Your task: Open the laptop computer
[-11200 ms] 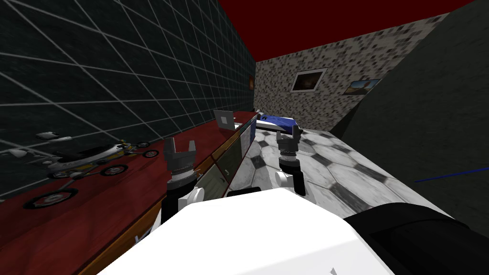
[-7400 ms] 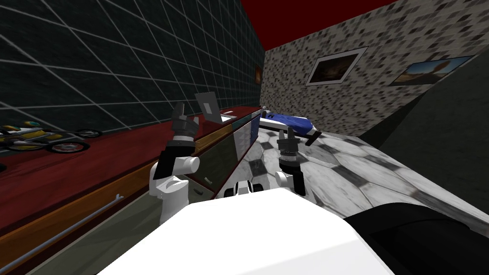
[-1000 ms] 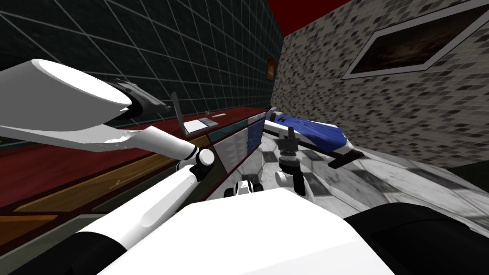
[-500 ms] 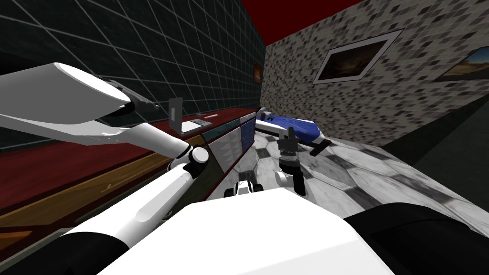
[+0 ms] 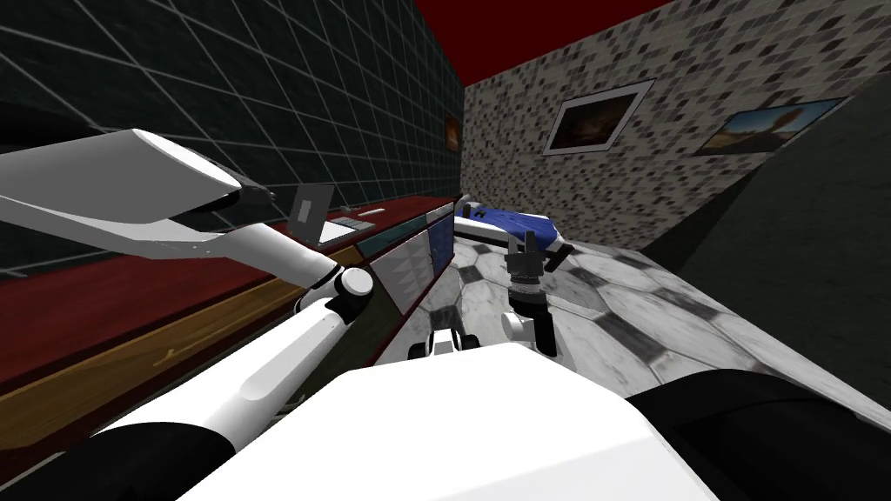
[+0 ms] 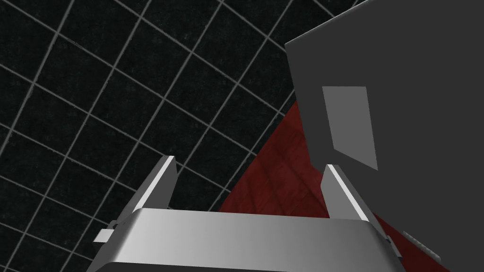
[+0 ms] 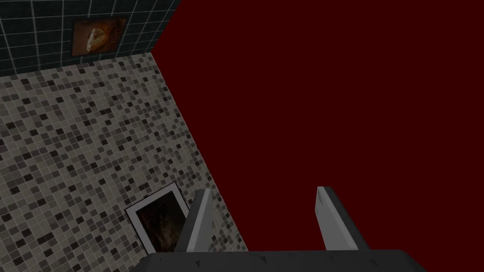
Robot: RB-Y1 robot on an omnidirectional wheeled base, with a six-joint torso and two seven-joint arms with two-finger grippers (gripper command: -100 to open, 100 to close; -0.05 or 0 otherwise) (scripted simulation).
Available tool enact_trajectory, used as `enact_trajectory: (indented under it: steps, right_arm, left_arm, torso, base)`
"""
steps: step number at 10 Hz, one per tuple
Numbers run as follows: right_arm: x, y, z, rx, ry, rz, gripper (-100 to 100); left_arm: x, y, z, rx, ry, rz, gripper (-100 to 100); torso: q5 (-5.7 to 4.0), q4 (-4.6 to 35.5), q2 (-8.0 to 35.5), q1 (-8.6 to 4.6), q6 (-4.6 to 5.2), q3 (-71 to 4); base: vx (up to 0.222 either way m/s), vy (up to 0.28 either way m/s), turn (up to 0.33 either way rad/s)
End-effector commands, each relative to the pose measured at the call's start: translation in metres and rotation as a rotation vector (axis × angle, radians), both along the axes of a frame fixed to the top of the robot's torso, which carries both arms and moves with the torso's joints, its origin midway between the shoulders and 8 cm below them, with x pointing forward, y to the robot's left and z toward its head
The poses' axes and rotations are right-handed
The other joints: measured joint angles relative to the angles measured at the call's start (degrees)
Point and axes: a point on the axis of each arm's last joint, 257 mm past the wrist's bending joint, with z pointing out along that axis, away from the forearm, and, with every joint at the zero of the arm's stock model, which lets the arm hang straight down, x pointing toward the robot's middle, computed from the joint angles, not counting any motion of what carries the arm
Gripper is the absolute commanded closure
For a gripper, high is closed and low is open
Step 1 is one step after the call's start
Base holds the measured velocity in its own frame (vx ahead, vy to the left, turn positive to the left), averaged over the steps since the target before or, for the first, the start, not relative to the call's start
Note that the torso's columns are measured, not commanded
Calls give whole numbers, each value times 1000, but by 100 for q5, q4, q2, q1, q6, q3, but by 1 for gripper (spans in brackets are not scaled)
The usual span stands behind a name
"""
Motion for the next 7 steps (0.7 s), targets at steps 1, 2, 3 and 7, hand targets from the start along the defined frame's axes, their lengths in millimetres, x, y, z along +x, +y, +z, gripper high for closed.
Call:
enact_trajectory:
  steps: [1, 2, 3, 7]
  right_arm:
    - [0, 0, 0, 0, 0, 0, 0]
    - [0, 0, 0, 0, 0, 0, 0]
    - [0, 0, 0, 0, 0, 0, 0]
    - [0, 0, 0, 0, 0, 0, 0]
  left_arm:
    - [-7, 42, 2, 6, -4, 92, -100]
    - [-3, 42, 2, 12, -3, 91, -100]
    - [-3, 39, 3, 8, -1, 83, -100]
    - [1, -16, 2, 1, -3, -35, 100]
  torso:
    - [1, -2, 1, 0, 6, -1]
    - [0, 2, 13, -4, 5, 6]
    - [1, 2, 3, 2, -4, 3]
    - [2, -18, -38, -1, 12, -29]
  base:
    - [-154, -4, -461]
    - [-126, -5, -137]
    - [-46, -2, 2]
    - [132, 9, 313]
